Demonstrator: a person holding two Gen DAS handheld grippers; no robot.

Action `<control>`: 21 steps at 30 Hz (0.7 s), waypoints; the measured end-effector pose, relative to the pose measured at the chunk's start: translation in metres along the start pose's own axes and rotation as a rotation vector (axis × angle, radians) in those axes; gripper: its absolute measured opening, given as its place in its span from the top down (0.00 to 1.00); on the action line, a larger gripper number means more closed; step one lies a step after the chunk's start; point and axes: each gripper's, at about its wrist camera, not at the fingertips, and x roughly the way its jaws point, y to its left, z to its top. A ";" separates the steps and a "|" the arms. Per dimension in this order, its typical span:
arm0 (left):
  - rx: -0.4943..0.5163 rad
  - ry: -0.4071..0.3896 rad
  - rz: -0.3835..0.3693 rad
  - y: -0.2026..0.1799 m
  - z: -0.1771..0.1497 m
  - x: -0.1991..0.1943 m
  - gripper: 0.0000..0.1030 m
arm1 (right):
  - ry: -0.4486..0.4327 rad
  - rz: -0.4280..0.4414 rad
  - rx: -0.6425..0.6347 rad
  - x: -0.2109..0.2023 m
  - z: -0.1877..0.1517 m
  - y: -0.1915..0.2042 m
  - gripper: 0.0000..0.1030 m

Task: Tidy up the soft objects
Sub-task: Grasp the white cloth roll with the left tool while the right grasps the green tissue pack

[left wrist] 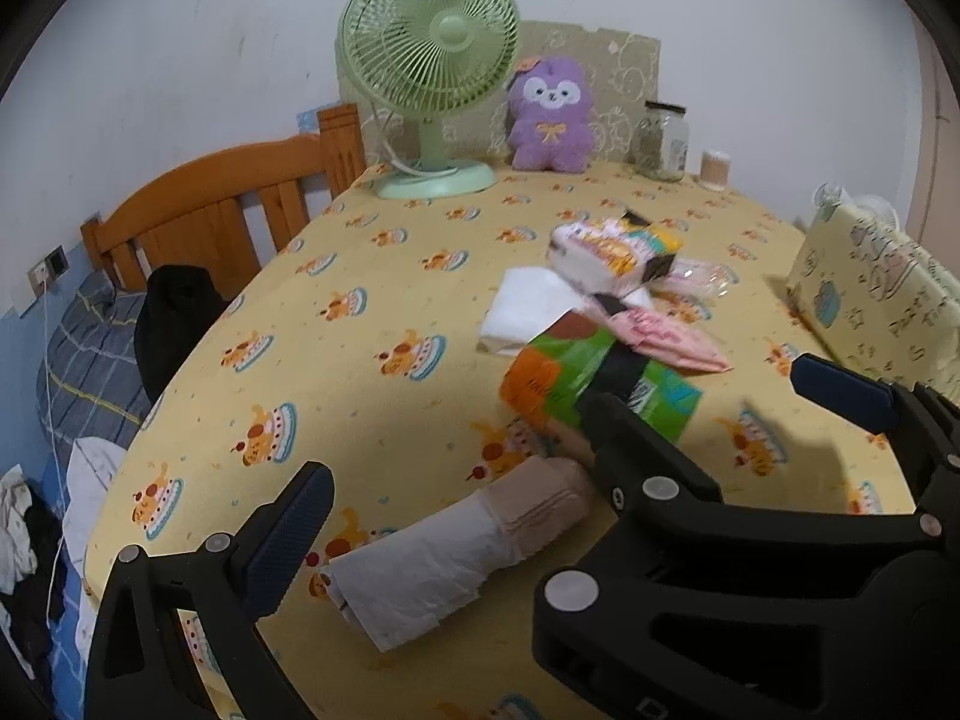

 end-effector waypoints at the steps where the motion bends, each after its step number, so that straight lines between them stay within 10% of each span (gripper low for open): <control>1: -0.003 0.003 0.011 0.001 -0.001 0.002 0.00 | 0.006 -0.001 -0.002 0.003 0.000 0.001 0.01; 10: -0.017 0.022 0.022 0.007 -0.005 0.013 0.00 | 0.044 -0.001 -0.025 0.025 -0.001 0.009 0.01; 21: -0.064 0.013 -0.004 0.010 -0.007 0.012 0.11 | 0.072 0.044 -0.024 0.029 -0.003 0.011 0.39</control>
